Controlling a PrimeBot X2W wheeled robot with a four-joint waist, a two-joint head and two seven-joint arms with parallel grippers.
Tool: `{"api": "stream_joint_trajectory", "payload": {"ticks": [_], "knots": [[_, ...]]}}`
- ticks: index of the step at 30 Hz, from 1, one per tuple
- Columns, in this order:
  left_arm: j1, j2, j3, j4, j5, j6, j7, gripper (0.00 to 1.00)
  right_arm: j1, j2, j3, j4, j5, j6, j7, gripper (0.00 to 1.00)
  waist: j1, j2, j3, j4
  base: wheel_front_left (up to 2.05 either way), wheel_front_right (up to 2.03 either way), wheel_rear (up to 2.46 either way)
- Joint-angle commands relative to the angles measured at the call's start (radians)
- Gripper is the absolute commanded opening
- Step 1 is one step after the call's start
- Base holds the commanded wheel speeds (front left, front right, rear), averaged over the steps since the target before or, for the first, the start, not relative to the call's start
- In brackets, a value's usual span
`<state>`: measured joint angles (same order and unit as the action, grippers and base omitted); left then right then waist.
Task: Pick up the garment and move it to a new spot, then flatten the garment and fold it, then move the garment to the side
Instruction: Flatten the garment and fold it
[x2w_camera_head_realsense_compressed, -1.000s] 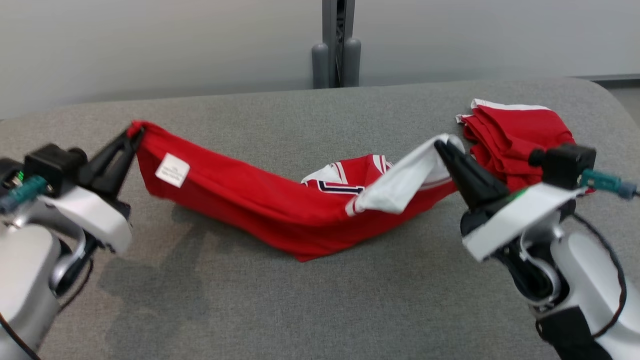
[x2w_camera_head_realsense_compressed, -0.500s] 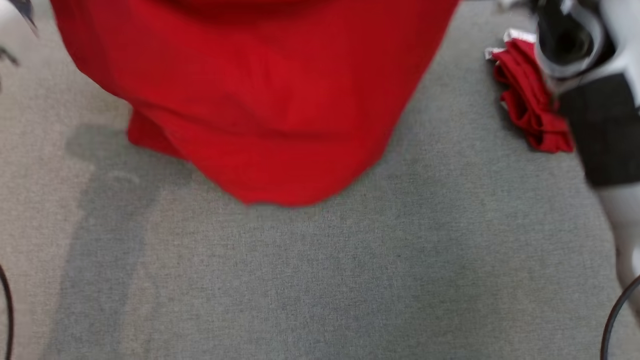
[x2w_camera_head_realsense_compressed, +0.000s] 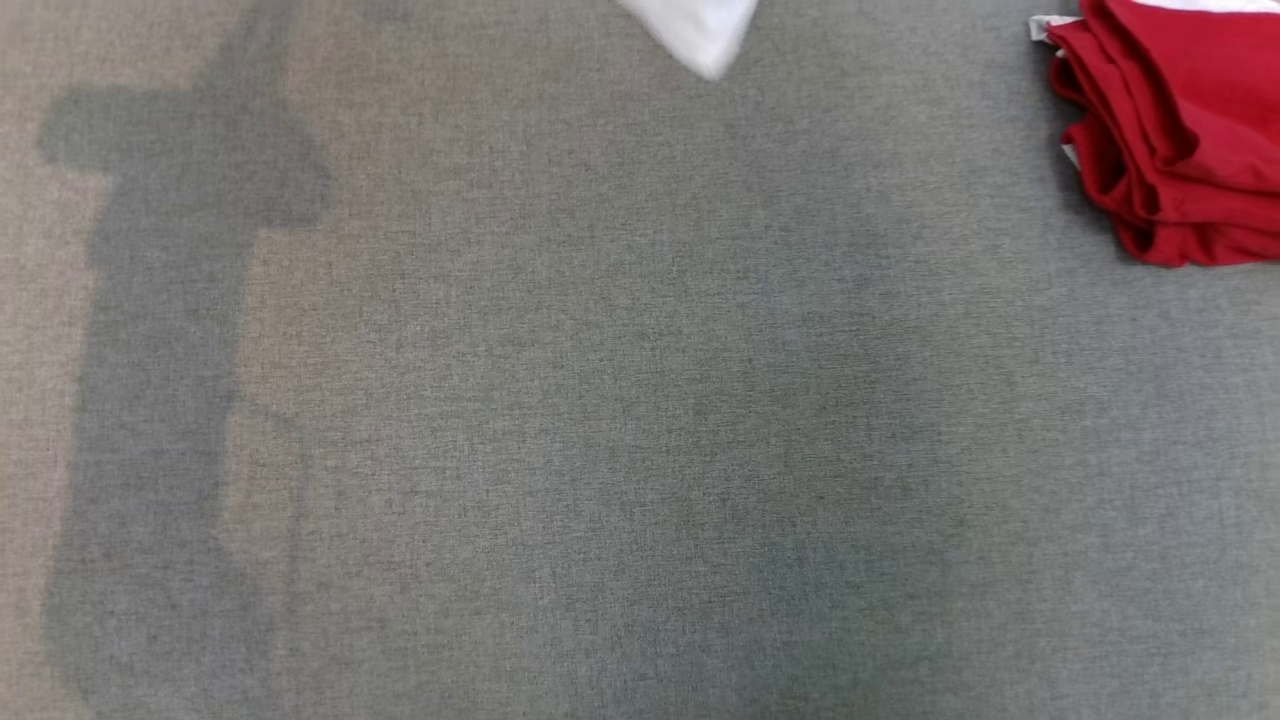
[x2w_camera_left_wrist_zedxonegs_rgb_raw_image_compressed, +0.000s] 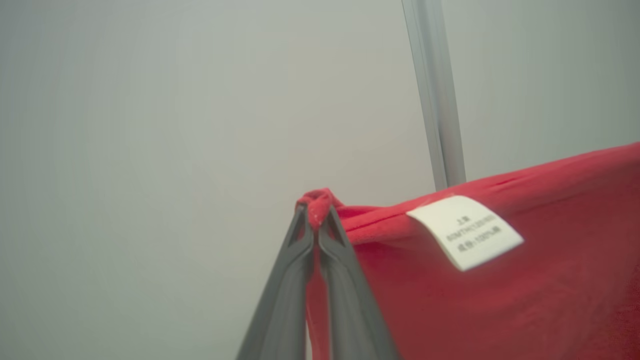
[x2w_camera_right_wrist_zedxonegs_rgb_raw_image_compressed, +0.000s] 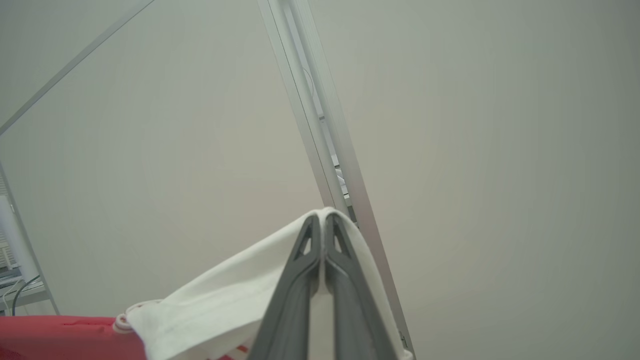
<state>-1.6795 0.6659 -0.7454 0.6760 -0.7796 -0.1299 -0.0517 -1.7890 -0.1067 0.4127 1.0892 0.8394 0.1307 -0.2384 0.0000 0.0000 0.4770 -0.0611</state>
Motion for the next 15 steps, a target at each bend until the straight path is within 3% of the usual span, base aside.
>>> {"api": "stream_joint_trajectory", "payload": {"ticks": [1, 6, 15], "knots": [[-0.032, -0.013, 0.012, 0.02, -0.003, 0.001, -0.018, 0.0, -0.044, -0.007, -0.002, 0.018, -0.033, 0.0, -0.017, 0.0, 0.0, 0.0, 0.012, 0.006, 0.0, 0.0, 0.0], [-0.124, -0.06, 0.029, 0.087, 0.024, 0.022, -0.106, 0.0, -0.151, -0.012, -0.075, -0.007, -0.135, 0.0, -0.028, 0.0, 0.0, 0.0, 0.074, 0.019, 0.0, 0.0, 0.0], [-0.061, -0.119, 0.04, 0.136, -0.007, 0.01, -0.19, 0.0, -0.045, 0.017, -0.121, -0.133, -0.252, 0.0, -0.027, 0.0, 0.0, 0.0, 0.156, 0.032, 0.0, 0.0, 0.0]]}}
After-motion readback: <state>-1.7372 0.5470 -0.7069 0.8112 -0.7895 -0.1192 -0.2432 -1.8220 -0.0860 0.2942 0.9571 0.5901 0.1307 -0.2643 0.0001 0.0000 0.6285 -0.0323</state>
